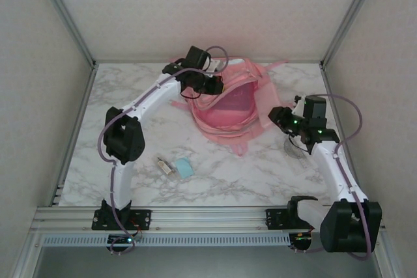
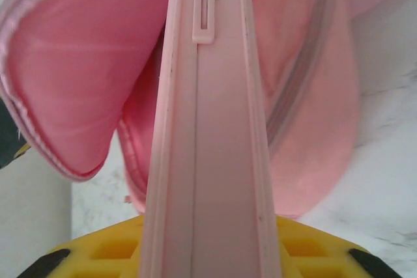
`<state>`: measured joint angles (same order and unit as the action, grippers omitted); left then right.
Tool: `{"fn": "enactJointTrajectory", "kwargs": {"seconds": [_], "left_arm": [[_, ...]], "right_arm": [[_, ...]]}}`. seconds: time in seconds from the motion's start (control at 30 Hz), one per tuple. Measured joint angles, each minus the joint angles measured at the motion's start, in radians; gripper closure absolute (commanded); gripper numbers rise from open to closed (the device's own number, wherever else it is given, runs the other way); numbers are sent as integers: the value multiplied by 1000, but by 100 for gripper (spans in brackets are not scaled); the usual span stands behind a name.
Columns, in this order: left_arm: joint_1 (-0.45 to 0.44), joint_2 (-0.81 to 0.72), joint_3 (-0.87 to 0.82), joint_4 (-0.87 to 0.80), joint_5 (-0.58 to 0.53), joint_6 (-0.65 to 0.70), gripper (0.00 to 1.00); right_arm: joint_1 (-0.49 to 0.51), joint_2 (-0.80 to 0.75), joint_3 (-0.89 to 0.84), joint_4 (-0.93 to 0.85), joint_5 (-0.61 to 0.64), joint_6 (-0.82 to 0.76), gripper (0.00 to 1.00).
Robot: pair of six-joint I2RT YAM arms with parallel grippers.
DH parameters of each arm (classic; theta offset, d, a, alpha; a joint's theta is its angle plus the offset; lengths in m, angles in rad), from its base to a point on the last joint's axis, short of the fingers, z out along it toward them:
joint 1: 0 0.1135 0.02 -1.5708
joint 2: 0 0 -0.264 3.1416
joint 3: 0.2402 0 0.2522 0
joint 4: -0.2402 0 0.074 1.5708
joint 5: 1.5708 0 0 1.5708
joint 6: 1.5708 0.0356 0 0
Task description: Pack the student bag
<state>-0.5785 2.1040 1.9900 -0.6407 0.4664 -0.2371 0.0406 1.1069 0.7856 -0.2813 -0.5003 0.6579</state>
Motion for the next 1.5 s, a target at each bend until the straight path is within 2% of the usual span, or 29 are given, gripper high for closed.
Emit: {"fn": "enactJointTrajectory", "kwargs": {"seconds": [0.13,0.33,0.63,0.77,0.83,1.0,1.1,1.33,1.37,1.43,1.5], "left_arm": [[1,-1,-5,45,76,-115,100],[-9,-25,-44,94,121,-218,100],[-8,-98,-104,127,124,-260,100],[-8,-117,-137,146,122,-272,100],[-8,-122,-146,151,118,-276,100],[2,-135,-162,179,106,-298,100],[13,-139,-176,203,105,-320,100],[31,-139,-186,246,107,-358,100],[33,-139,-186,248,107,-359,100],[36,-139,-186,248,106,-358,100],[37,-139,-193,255,106,-358,100]], "right_arm": [[74,84,-35,137,-57,71,86],[181,275,-32,336,-79,160,86],[270,639,180,596,-96,265,84],[284,755,282,637,-92,307,79],[285,780,312,636,-87,320,70],[288,779,358,532,-31,309,33],[286,744,353,427,14,262,18],[286,513,353,99,171,49,13],[286,473,353,46,206,11,12],[286,409,353,-49,294,-52,1],[285,352,346,-144,418,-104,1]]}}
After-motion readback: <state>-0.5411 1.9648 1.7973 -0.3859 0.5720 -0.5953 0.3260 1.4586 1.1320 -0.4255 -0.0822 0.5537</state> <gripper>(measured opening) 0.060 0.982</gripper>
